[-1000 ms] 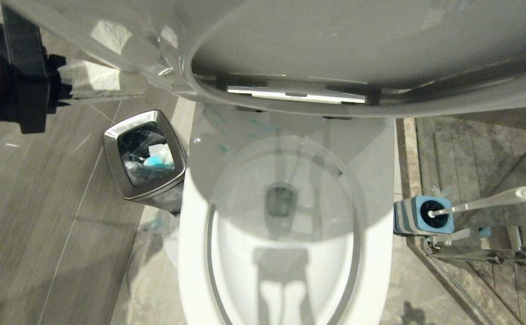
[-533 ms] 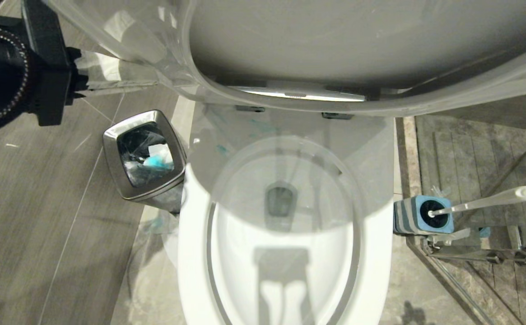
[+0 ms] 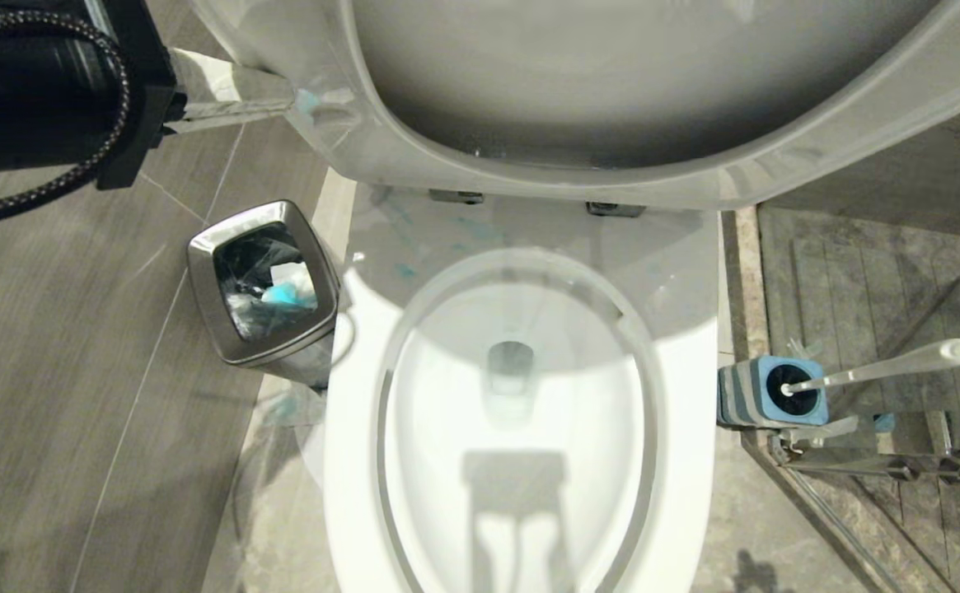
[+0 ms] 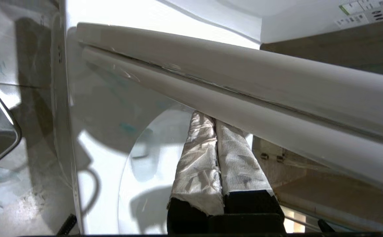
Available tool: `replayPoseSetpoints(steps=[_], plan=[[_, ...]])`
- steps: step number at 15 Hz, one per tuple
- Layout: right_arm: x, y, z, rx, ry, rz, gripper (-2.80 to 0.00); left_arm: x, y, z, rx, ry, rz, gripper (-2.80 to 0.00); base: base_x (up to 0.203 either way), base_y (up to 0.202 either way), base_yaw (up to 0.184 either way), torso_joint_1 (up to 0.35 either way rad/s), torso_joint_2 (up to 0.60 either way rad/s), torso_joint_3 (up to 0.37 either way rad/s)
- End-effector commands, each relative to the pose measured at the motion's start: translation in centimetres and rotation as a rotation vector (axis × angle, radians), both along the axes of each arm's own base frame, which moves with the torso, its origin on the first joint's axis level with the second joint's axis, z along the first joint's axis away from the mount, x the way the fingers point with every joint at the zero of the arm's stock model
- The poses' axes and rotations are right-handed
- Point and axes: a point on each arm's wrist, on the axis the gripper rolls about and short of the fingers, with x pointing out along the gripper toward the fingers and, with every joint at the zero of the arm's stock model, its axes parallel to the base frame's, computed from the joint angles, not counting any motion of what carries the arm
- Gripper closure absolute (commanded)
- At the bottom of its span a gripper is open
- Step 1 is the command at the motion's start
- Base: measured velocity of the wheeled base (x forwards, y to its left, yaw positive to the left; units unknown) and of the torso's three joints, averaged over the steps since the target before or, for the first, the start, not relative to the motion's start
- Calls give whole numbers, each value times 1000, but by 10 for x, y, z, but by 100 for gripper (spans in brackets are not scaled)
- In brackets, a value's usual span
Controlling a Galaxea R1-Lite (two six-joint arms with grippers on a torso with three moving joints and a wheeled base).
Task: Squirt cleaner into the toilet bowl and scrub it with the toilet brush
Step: Close the toilet lid
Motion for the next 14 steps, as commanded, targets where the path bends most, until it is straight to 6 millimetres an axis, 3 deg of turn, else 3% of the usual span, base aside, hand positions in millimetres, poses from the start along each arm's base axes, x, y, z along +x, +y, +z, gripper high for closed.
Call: replayPoseSetpoints(steps=[1,9,14], plan=[[0,0,0,0,1,0,0,0,0,1,-4,-7,17,0,0,0,0,0,0,0],[0,0,0,0,1,0,0,-5,4,7,-10,-53,43,0,0,0,0,0,0,0],[0,0,0,0,1,0,0,-6,5,-8,217,-19,31,0,0,0,0,0,0,0]])
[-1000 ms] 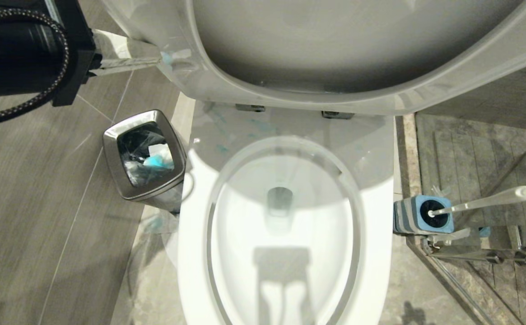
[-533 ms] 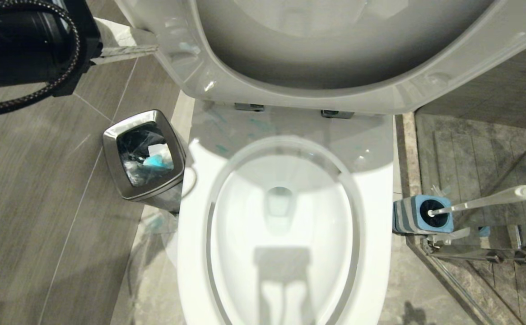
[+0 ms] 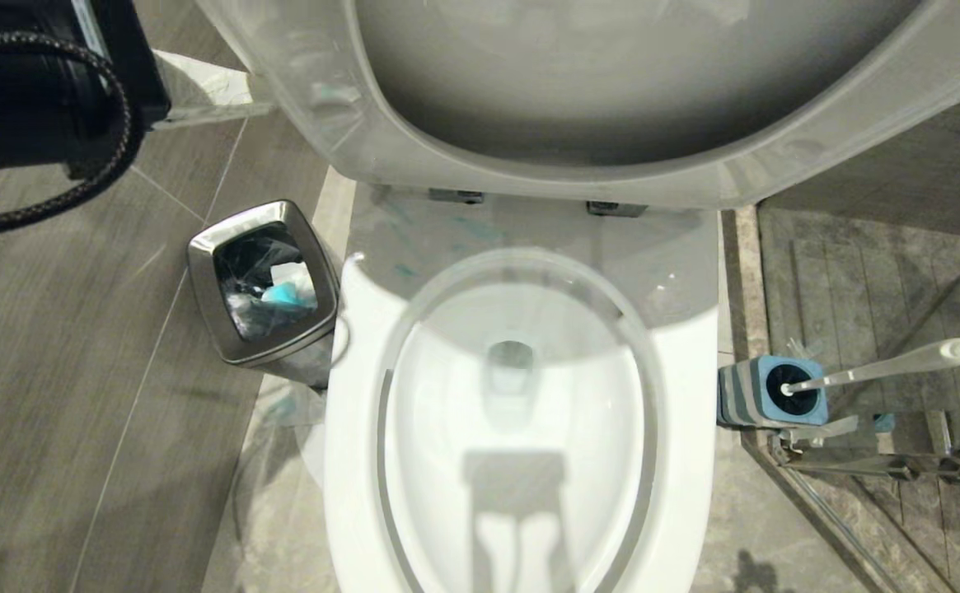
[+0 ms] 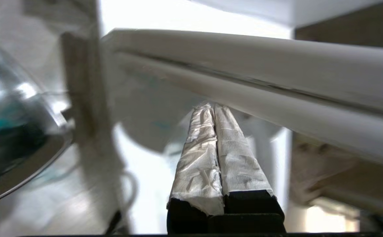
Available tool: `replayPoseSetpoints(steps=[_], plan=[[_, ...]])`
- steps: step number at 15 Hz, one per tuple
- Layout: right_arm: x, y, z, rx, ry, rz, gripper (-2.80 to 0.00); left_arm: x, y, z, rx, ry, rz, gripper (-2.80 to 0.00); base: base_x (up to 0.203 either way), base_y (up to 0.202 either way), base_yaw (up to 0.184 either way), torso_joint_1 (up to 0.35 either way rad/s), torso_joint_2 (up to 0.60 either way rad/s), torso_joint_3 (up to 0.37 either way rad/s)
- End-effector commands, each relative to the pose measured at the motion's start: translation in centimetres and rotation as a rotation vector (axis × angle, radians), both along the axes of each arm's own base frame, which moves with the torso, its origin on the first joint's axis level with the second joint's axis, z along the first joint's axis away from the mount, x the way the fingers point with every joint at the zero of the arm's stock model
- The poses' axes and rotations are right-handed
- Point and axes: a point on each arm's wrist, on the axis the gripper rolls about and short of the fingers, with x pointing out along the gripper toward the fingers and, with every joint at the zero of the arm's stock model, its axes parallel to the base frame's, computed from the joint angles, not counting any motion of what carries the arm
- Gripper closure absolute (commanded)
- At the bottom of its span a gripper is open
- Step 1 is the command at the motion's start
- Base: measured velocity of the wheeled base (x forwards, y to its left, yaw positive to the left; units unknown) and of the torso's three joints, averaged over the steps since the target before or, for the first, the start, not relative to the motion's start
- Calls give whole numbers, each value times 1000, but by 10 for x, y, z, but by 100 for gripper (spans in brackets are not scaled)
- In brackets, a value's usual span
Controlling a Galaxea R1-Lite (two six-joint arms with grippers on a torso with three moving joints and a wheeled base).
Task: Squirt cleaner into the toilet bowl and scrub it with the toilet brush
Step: Close the toilet lid
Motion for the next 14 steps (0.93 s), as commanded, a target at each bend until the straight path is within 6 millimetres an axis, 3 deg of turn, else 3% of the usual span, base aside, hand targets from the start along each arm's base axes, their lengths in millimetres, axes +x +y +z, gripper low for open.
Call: replayPoseSetpoints(steps=[1,3,14], plan=[[0,0,0,0,0,0,0,-4,5,-12,144,53,6,0,0,0,0,0,0,0],[0,0,0,0,0,0,0,-9,12,-14,236,50,38,0,0,0,0,0,0,0],[0,0,0,0,1,0,0,-9,11,-6,246,8,58,0,0,0,0,0,0,0]])
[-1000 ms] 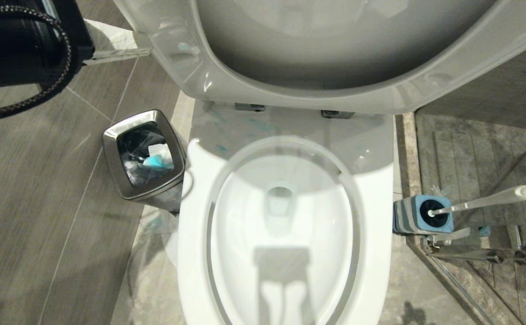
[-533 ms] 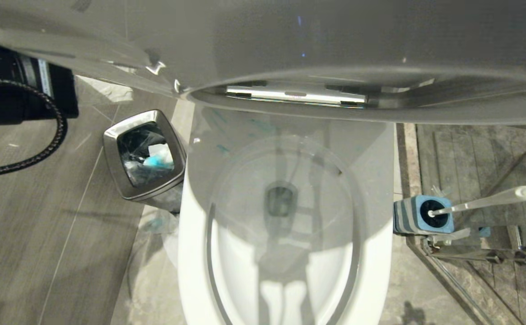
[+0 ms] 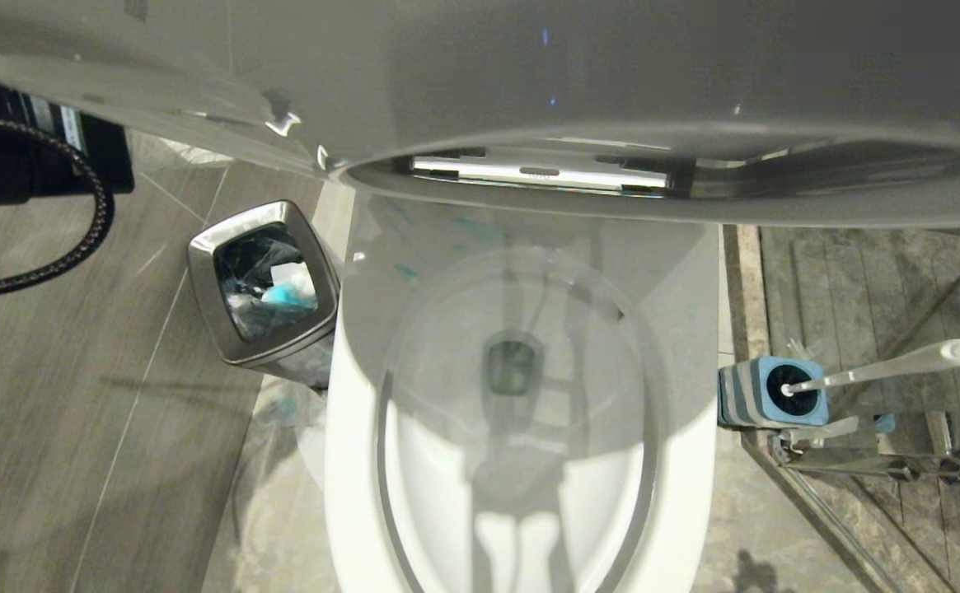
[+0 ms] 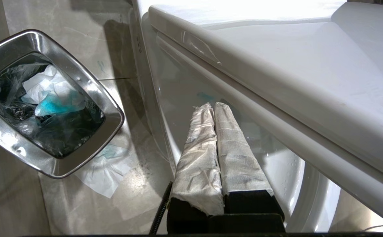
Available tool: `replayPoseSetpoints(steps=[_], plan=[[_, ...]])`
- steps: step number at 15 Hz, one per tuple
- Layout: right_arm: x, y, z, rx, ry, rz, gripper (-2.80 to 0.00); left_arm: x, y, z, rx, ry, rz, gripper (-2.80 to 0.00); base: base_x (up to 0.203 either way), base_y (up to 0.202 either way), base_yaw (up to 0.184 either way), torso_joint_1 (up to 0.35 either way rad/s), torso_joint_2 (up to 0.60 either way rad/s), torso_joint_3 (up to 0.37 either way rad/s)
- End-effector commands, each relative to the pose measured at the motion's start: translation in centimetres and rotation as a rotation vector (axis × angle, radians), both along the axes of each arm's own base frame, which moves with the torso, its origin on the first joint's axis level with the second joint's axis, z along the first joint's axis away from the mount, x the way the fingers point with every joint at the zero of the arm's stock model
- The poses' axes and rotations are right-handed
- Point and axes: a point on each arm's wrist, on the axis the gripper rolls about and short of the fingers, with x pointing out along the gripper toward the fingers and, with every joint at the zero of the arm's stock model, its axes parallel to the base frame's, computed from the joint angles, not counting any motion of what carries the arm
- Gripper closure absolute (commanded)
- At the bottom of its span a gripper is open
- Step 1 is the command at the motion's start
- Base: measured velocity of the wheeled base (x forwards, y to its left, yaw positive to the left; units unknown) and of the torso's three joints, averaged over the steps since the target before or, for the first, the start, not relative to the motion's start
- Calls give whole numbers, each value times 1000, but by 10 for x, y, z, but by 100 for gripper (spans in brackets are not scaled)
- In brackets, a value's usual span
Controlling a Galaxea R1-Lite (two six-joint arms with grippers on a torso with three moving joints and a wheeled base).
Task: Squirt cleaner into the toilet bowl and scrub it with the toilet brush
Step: Close the toilet lid
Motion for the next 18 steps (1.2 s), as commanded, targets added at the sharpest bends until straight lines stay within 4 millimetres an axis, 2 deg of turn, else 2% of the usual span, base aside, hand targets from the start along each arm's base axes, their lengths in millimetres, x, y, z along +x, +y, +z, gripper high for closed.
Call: replayPoseSetpoints(steps=[1,4,8,11,14,18], plan=[[0,0,0,0,1,-1,0,0,0,0,0,4,-1,0,0,0,0,0,0,0],[0,0,0,0,1,0,0,-2,2,-6,18,31,10,0,0,0,0,0,0,0],[0,0,0,0,1,0,0,-20,9,-18,82,117,44,0,0,0,0,0,0,0],[0,0,0,0,1,0,0,-20,8,-24,121,169,47,0,0,0,0,0,0,0],[0,0,0,0,1,0,0,-30,14,-32,259,231,14,0,0,0,0,0,0,0],[0,0,0,0,1,0,0,-30,15,-30,211,246,33,0,0,0,0,0,0,0]])
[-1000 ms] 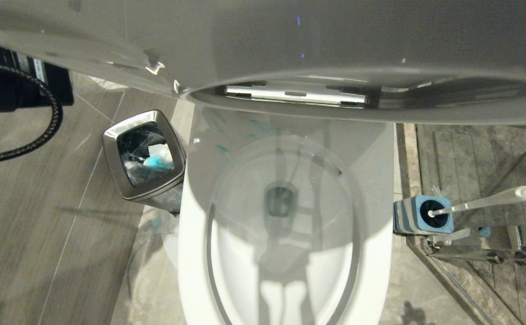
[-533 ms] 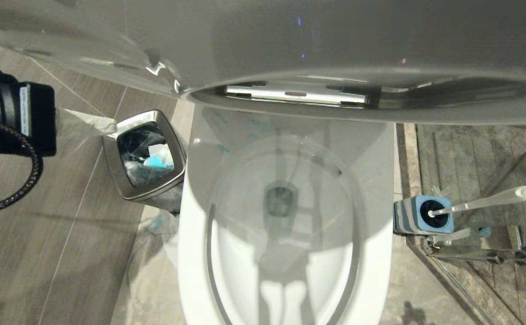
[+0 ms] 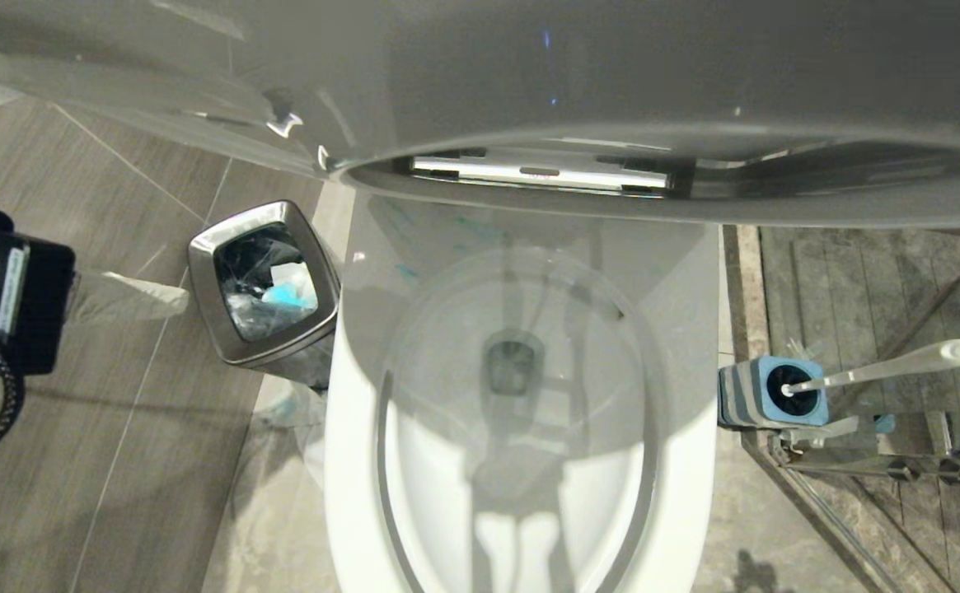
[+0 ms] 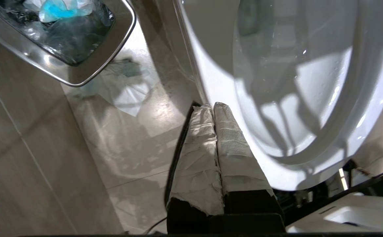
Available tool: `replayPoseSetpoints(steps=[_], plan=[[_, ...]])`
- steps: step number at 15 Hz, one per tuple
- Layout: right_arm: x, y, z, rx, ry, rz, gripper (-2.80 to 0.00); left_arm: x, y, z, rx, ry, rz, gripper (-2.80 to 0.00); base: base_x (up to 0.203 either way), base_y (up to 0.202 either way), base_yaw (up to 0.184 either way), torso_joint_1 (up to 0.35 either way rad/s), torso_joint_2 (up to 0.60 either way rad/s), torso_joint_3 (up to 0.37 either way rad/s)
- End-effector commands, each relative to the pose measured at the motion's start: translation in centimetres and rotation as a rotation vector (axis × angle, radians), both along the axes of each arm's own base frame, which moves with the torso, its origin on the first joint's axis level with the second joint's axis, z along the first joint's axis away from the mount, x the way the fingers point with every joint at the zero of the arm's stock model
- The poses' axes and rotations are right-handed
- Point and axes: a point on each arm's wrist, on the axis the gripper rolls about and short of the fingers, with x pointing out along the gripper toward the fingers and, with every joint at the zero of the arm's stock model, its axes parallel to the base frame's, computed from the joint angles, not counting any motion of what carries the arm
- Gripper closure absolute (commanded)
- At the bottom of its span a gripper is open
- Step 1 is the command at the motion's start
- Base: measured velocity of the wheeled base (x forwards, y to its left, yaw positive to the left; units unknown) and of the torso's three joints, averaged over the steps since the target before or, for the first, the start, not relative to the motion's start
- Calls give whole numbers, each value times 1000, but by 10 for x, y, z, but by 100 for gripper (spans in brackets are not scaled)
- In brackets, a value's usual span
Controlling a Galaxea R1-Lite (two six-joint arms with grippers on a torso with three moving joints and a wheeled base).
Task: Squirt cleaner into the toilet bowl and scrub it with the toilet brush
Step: Close the toilet lid
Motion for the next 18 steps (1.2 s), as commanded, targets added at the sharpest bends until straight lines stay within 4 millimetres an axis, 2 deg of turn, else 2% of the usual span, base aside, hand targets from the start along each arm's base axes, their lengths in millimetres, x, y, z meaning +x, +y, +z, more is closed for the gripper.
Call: replayPoseSetpoints(steps=[1,5,10,18], plan=[[0,0,0,0,1,1,0,-1,0,4,-46,6,-2,0,0,0,0,0,0,0],[0,0,0,0,1,1,0,-2,-1,5,-129,49,-59,0,0,0,0,0,0,0],[0,0,0,0,1,1,0,-7,-4,11,-374,190,-144,0,0,0,0,0,0,0],[0,0,0,0,1,1,0,-8,-6,12,-489,295,-205,0,0,0,0,0,0,0]])
